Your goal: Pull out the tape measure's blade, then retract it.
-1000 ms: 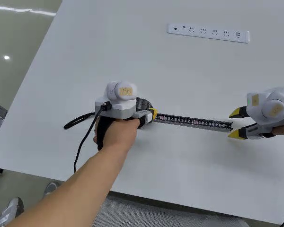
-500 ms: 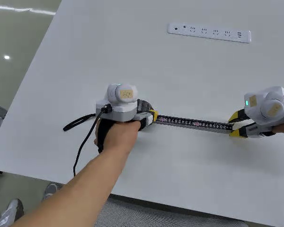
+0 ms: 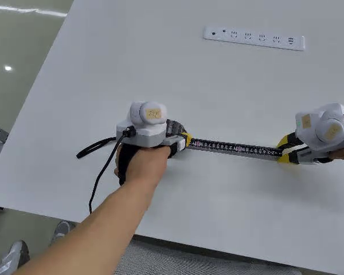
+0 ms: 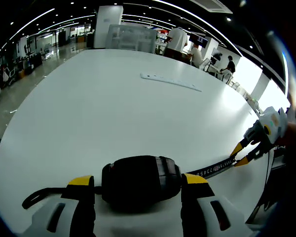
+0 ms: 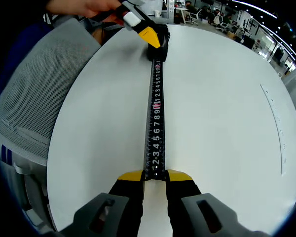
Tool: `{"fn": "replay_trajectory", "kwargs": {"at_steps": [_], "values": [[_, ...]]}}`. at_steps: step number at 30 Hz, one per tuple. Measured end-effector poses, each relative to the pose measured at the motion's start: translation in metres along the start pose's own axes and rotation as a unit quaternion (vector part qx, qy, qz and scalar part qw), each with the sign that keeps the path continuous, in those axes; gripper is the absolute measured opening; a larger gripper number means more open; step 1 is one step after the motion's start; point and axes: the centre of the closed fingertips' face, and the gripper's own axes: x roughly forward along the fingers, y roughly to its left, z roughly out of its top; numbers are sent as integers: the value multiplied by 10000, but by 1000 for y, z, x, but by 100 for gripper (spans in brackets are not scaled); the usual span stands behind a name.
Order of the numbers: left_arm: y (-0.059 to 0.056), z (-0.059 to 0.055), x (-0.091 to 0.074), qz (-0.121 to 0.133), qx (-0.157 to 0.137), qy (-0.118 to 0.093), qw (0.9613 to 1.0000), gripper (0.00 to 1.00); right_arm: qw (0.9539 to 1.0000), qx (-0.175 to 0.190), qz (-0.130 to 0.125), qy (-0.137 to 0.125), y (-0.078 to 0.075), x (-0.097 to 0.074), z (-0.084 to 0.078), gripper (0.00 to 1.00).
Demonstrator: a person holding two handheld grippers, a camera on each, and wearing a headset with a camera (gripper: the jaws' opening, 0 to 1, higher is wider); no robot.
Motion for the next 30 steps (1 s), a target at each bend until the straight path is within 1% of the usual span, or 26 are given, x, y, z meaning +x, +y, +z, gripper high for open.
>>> {"fn": "replay_trajectory", "kwargs": {"at_steps": [9, 22, 27, 30], "values": [[-5, 0, 0, -40, 82, -46, 9999, 62, 10000, -14, -15, -4, 1, 0, 1, 12], [-4, -1, 2, -56, 98, -94, 9999, 61, 9999, 71, -94, -82, 0, 0, 1, 11], [-4, 0, 1, -54, 134, -220, 9997, 60, 9999, 97, -106, -92, 0, 0, 1, 11], [-3, 2, 5, -65, 183, -283, 9994, 59, 9998, 114, -109, -95, 0, 0, 0, 11]]}}
